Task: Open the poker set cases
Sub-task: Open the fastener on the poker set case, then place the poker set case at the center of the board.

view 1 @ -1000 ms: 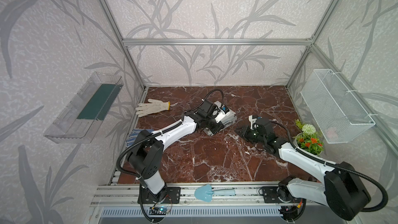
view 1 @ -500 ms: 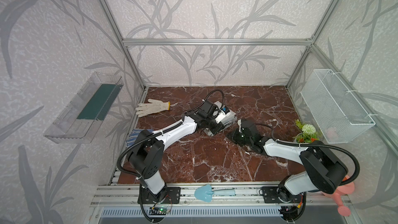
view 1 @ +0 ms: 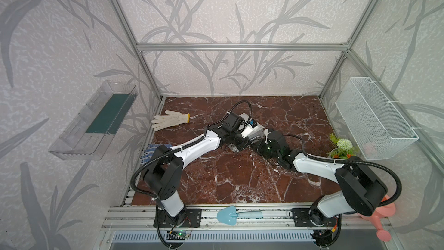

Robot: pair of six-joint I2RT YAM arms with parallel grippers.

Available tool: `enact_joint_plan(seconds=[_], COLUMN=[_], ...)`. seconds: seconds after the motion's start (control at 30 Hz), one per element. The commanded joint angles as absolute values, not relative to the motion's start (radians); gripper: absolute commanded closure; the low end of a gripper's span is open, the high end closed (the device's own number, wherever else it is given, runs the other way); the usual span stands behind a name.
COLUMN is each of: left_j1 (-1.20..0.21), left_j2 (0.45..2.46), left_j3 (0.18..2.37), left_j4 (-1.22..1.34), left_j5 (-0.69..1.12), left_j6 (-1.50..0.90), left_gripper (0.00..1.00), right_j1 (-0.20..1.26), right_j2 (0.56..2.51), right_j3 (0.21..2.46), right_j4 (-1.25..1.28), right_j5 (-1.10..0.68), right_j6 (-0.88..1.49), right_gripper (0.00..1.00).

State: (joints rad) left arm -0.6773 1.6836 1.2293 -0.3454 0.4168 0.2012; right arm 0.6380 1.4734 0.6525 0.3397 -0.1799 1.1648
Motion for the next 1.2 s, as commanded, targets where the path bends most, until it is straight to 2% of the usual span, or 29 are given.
enact_joint_plan(seconds=[0.0, 0.17, 0.4, 0.6, 0.93, 1.07, 1.13, 1.17], left_j1=[-0.699, -0.701, -0.707, -0.750, -0.783, -0.784, -0.785, -0.789], left_j2=[1.681, 1.710, 1.713, 1.754, 1.725, 1.693, 1.659, 1.633], left_j3=[1.243, 1.221, 1.149, 1.152, 1.053, 1.013, 0.995, 0.976], left_j4=[-0.295, -0.300, -0.285, -0.334, -0.270, -0.243, -0.229, -0.206], left_j5=[0.458, 0.398, 0.326, 0.263, 0.211, 0.174, 0.166, 0.160], left_j6=[0.240, 0.258, 0.292, 0.341, 0.271, 0.232, 0.186, 0.157], left_gripper=[1.00, 1.00, 1.00, 1.00, 1.00, 0.82, 0.53, 0.46], right_j1=[0.635, 0.573, 0.405, 0.309, 0.293, 0.293, 0.293, 0.293], right_j2=[1.362, 1.183, 0.998, 0.965, 0.999, 1.018, 1.031, 1.039], right_j3=[0.641, 0.567, 0.480, 0.461, 0.463, 0.484, 0.492, 0.496], right_j4=[0.313, 0.114, -0.056, -0.084, -0.080, -0.089, -0.090, -0.092], right_j5=[-0.145, -0.120, -0.171, -0.218, -0.237, -0.232, -0.230, -0.231], right_j6=[1.130, 1.050, 0.979, 0.951, 0.946, 0.930, 0.924, 0.920], right_gripper=[0.93, 0.91, 0.89, 0.89, 0.89, 0.89, 0.89, 0.89])
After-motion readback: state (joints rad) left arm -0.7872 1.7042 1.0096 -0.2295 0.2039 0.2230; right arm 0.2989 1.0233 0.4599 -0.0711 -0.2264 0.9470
